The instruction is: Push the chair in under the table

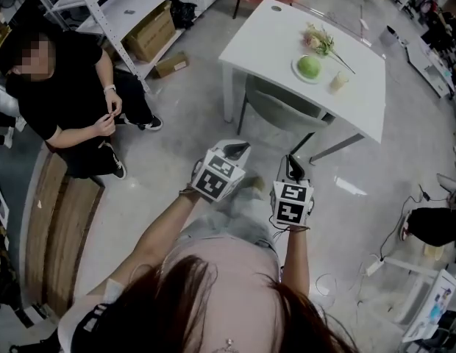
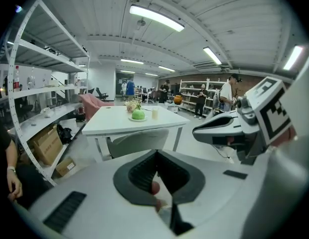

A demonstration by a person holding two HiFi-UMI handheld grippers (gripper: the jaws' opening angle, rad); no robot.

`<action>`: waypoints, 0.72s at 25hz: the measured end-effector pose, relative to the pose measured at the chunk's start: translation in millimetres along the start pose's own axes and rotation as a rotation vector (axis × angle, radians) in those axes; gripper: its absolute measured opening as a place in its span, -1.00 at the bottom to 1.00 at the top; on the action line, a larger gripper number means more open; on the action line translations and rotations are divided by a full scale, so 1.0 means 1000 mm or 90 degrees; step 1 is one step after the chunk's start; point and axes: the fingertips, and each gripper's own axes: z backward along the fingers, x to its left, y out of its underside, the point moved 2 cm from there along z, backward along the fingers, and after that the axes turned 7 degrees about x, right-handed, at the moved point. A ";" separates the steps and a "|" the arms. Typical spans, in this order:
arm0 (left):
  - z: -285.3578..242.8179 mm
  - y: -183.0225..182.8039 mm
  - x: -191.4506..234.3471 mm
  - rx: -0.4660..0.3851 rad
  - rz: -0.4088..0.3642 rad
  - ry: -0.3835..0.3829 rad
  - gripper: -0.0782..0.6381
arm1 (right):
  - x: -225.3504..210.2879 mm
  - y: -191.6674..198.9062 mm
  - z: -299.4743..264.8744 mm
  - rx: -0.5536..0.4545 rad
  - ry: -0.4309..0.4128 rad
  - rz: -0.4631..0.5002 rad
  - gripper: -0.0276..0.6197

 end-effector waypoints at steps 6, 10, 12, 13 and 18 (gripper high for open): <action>0.018 0.007 -0.028 0.004 0.018 0.020 -0.76 | -0.002 0.011 0.029 -0.012 0.010 -0.001 -0.80; 0.018 0.014 -0.041 0.001 0.027 0.022 -0.76 | -0.003 0.022 0.038 -0.010 0.001 0.006 -0.81; 0.019 0.013 -0.053 -0.001 0.033 0.018 -0.76 | -0.006 0.028 0.044 -0.010 -0.004 0.017 -0.82; 0.020 0.011 -0.059 -0.005 0.036 0.014 -0.76 | -0.008 0.030 0.047 -0.010 -0.009 0.023 -0.82; 0.019 0.005 -0.090 -0.017 0.054 -0.011 -0.76 | -0.023 0.043 0.065 -0.014 -0.034 0.058 -0.84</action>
